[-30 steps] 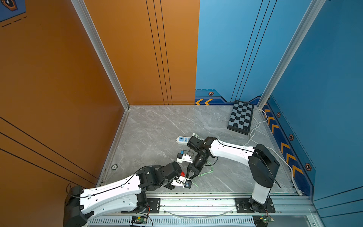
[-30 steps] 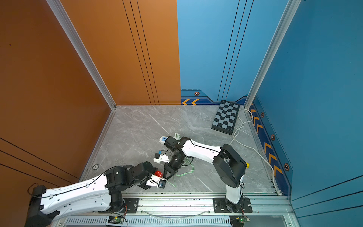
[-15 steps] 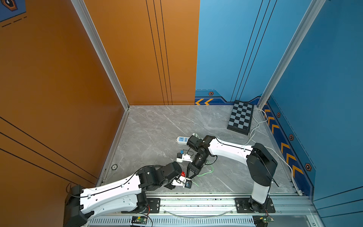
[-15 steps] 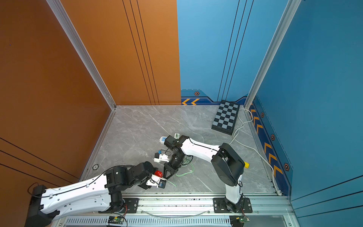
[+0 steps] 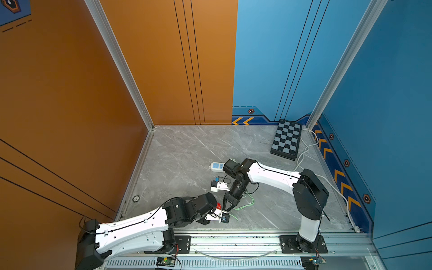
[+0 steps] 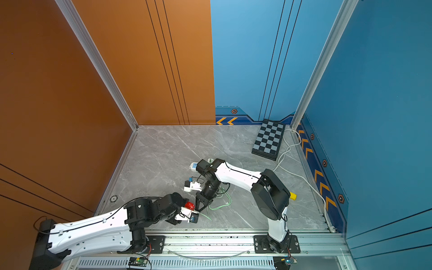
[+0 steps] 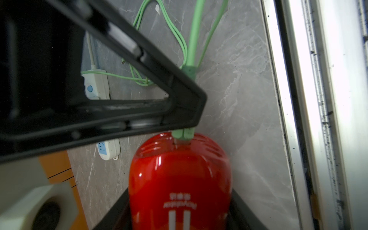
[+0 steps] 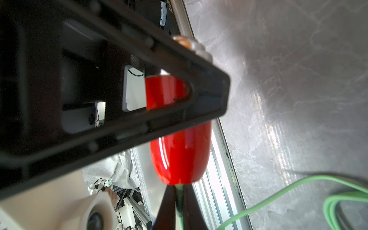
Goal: Charge the electric shaver
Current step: Insert the charging cable into the electric shaver.
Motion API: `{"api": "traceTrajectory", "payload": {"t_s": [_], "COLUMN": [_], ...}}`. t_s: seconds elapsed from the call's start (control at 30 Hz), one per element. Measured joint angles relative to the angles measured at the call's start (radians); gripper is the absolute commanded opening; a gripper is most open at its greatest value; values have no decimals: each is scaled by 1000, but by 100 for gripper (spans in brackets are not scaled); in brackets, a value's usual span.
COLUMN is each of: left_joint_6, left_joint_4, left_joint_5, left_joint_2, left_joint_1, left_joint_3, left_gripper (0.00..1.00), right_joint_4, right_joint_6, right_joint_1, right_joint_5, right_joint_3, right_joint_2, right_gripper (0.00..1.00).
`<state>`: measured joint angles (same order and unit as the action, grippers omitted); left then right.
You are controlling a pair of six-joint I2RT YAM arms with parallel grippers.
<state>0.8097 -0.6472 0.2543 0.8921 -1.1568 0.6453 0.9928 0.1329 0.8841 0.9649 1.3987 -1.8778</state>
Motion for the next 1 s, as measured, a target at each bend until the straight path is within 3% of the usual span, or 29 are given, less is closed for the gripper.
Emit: {"api": "traceTrajectory", "payload": {"t_s": [1.0], "left_joint_6": [-82], "left_joint_4": [32], "left_joint_5": [11], "left_joint_2": [21], "left_joint_1": [-36], "left_joint_3": [-2], "left_gripper": [0], "right_joint_4": [56], "right_joint_6": [62], "right_joint_1": [-13], "right_joint_5": [-34], "right_joint_3": [19], "right_joint_2": [-19], "right_gripper": [0]}}
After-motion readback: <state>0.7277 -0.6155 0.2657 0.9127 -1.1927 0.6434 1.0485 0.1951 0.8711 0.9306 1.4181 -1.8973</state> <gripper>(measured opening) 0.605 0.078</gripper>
